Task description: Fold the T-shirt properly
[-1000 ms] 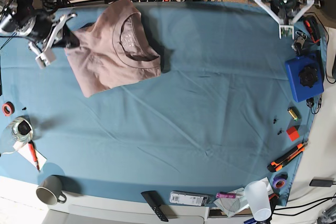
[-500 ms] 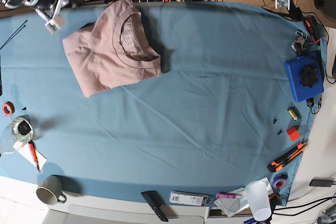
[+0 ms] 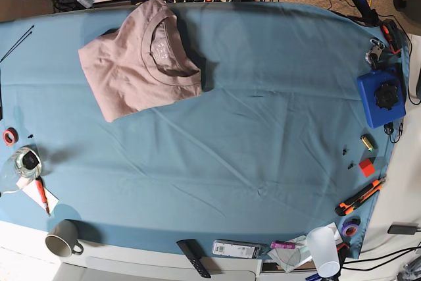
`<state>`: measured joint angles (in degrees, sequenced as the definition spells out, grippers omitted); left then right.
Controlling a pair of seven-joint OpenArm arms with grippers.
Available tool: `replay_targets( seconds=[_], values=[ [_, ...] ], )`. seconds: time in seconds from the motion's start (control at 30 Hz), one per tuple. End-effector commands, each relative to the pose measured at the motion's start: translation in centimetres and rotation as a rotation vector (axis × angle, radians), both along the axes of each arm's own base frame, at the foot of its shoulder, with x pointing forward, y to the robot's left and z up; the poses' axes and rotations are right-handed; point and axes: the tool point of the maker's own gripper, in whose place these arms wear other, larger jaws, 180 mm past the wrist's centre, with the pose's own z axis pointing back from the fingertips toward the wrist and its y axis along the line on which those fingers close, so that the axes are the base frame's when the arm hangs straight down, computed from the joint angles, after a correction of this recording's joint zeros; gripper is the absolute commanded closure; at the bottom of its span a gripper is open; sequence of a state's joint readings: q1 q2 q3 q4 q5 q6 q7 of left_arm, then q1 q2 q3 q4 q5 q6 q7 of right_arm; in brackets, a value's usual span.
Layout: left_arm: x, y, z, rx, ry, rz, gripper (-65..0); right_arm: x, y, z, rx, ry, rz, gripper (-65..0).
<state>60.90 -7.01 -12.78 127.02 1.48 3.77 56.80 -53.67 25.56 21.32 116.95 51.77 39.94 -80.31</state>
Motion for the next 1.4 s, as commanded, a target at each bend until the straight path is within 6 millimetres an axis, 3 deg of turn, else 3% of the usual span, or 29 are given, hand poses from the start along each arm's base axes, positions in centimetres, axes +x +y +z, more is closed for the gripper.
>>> replay_targets(
  seconds=[0.0,0.13,0.3,0.6,0.8,0.97,1.07,1.23,1.37],
  values=[
    [-0.2,0.3,-0.1,0.011,-0.003,-0.004,0.0,-0.7,0.3,-0.2,-0.002,0.021,0.031,0.0],
    [-1.5,0.7,-2.9,0.009,0.059,0.015,0.0,-2.5,1.7,-3.2,-0.009,0.053,0.1,0.0],
    [-2.4,0.7,-6.6,-0.019,0.128,0.03,0.0,-4.5,0.7,-7.5,-0.077,0.156,0.146,0.0],
    [-1.6,0.0,-13.1,-0.096,0.154,0.054,0.0,-4.7,-1.8,-14.1,-0.116,0.31,0.055,0.0],
    [0.0,-0.2,-17.3,-0.115,0.1,0.072,0.0,-4.1,-1.5,-18.6,-0.122,0.278,-0.046,0.0],
    [1.1,-0.3,-20.5,-0.129,0.007,0.079,0.0,-2.4,1.1,-21.5,-0.049,0.171,-0.161,0.0],
    [0.7,-0.6,-22.2,-0.138,-0.014,0.09,0.0,-0.4,2.1,-22.6,-0.02,0.059,-0.206,0.0],
    [0.2,-1.2,-24.3,-0.154,-0.06,0.105,0.0,3.7,-0.3,-24.2,-0.125,-0.163,-0.314,0.0],
    [1.6,-2.3,-24.7,-0.205,-0.181,0.098,0.0,5.9,-3.1,-24.8,-0.244,-0.252,-0.352,0.0]
  ],
)
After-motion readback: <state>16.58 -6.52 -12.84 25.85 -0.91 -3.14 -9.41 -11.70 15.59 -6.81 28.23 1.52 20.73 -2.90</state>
